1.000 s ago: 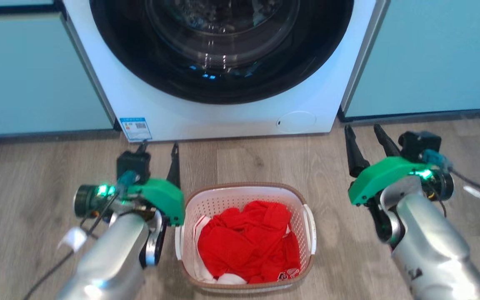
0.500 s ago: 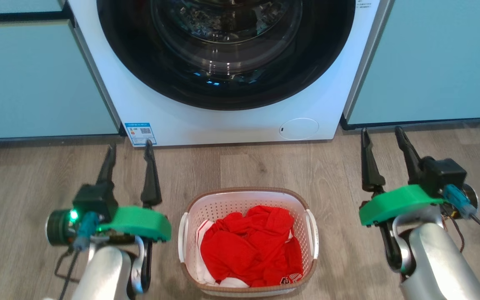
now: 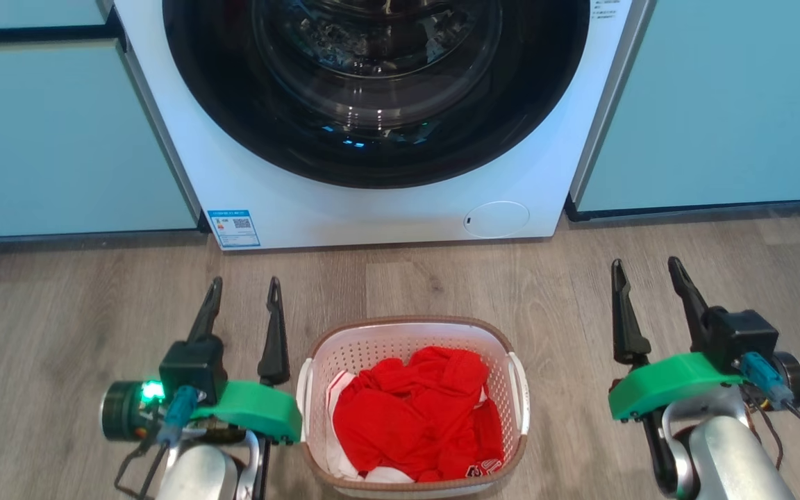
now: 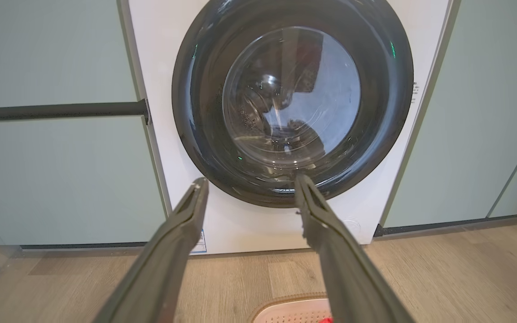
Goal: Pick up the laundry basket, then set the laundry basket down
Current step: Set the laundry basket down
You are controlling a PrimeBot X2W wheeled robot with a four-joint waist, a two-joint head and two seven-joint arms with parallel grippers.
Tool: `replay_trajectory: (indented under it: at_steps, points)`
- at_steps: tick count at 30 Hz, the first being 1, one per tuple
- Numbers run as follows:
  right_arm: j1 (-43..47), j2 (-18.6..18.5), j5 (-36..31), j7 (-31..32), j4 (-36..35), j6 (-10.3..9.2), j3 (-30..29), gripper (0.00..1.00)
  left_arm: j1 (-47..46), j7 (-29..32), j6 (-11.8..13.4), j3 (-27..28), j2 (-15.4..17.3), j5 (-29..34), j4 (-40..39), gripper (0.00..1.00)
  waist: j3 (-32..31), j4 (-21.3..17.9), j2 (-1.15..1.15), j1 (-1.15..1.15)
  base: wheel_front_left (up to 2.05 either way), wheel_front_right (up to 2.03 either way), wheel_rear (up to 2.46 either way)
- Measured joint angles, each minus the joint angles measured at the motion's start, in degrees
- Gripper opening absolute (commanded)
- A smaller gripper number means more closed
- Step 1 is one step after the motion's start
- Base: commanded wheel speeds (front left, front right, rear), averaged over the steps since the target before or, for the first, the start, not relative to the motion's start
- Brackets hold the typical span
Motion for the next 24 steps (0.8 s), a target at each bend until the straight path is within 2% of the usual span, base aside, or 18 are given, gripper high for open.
replay_trajectory:
  at_steps: [5, 24]
  points:
    - [0.17, 0.01, 0.09, 0.00, 0.23, 0.00, 0.07, 1.00, 0.20, 0.00, -1.12, 0.04, 0.00, -0.53, 0.74, 1.00, 0.04, -0.48, 0.00, 0.00, 0.00, 0.00, 0.00]
    - [0.16, 0.01, 0.41, 0.00, 0.82, 0.00, 0.74, 1.00, 0.21, 0.00, -2.09, 0.23, 0.00, -2.22, 0.97, 1.00, 0.02, -0.52, 0.00, 0.00, 0.00, 0.00, 0.00]
